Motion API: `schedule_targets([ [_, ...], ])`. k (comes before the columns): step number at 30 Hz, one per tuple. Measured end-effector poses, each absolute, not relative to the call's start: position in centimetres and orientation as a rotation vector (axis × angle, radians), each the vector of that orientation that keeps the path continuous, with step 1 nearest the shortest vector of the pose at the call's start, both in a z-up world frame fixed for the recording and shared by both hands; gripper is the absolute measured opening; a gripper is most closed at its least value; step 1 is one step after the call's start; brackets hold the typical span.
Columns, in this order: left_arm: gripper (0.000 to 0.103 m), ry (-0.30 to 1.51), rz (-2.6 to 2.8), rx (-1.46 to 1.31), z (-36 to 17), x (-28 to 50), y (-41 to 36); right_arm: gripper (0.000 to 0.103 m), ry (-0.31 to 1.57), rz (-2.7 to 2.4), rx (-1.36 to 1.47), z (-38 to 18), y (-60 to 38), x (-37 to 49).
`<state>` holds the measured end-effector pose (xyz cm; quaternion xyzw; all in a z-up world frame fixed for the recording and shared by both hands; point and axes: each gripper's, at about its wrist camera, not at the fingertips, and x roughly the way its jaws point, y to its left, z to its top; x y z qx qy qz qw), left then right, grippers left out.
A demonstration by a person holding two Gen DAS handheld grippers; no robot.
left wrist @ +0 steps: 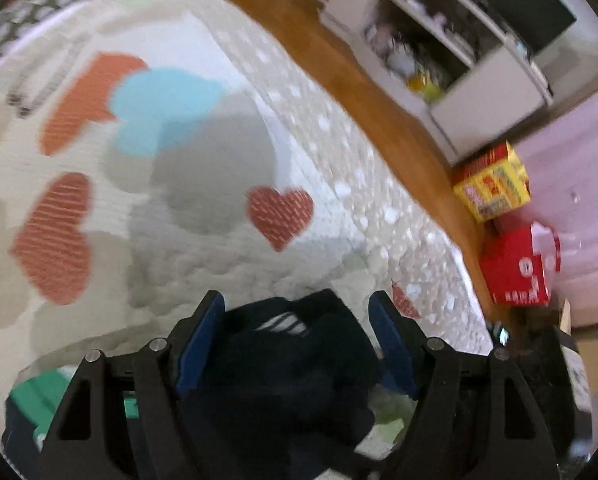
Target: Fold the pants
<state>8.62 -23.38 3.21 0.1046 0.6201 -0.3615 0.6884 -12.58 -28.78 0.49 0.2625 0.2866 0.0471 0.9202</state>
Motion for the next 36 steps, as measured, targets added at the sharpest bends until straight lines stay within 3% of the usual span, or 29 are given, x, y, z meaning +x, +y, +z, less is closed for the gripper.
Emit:
schedule_targets([
  [1,0.066,1.408,-0.804,0.266,2.5,8.4,-23.9,0.061,0.584,0.091,0.523,0.4,-28.6,-12.4],
  [2,0.058,1.394,-0.79,0.301,2.3,8.1,-24.2,0.049,0.584,0.09,0.517,0.4,-28.5,-12.3],
  [3,0.039,1.358,-0.772,0.358,2.3,7.7,-24.5,0.036,0.586,0.098,0.518,0.4,-28.4,-12.0],
  [4,0.028,1.335,-0.769,0.386,2.5,7.3,-24.6,0.025,0.6,0.113,0.535,0.2,-28.6,-11.6],
  [7,0.023,1.293,-0.789,0.31,4.4,7.2,-23.0,0.02,0.58,0.135,0.575,0.8,-29.0,-11.6],
  [12,0.022,1.19,-0.783,0.069,8.2,7.0,-16.9,0.019,0.529,0.15,0.485,3.8,-27.0,-12.2],
  [17,0.023,1.115,-0.682,-0.146,8.5,6.4,-8.3,0.019,0.534,0.256,0.378,6.4,-22.2,-11.3],
  [20,0.034,1.128,-0.584,-0.271,7.2,5.7,-2.5,0.022,0.574,0.34,0.319,6.4,-18.4,-9.9],
  [22,0.048,1.127,-0.529,-0.354,6.6,5.1,0.7,0.034,0.619,0.402,0.291,5.7,-16.0,-9.1],
  [23,0.049,1.117,-0.503,-0.399,6.5,4.7,2.7,0.046,0.651,0.446,0.277,5.1,-14.5,-8.6],
  [24,0.05,1.106,-0.483,-0.427,6.5,4.4,4.0,0.049,0.673,0.475,0.267,4.7,-13.5,-8.4],
  [28,0.059,0.995,-0.361,-0.467,8.3,0.9,8.7,0.049,0.686,0.544,0.188,5.5,-11.2,-9.7],
  [32,0.059,0.919,-0.241,-0.429,9.0,-1.3,10.5,0.05,0.622,0.501,0.168,7.9,-12.9,-11.9],
  [34,0.059,0.922,-0.212,-0.426,8.2,-1.7,10.8,0.044,0.607,0.389,0.174,8.8,-14.3,-11.4],
  [35,0.059,0.931,-0.209,-0.433,7.8,-1.7,11.1,0.027,0.617,0.35,0.175,9.0,-14.6,-10.6],
  [36,0.059,0.948,-0.203,-0.445,7.3,-1.8,11.1,0.017,0.639,0.322,0.181,8.9,-14.8,-9.3],
])
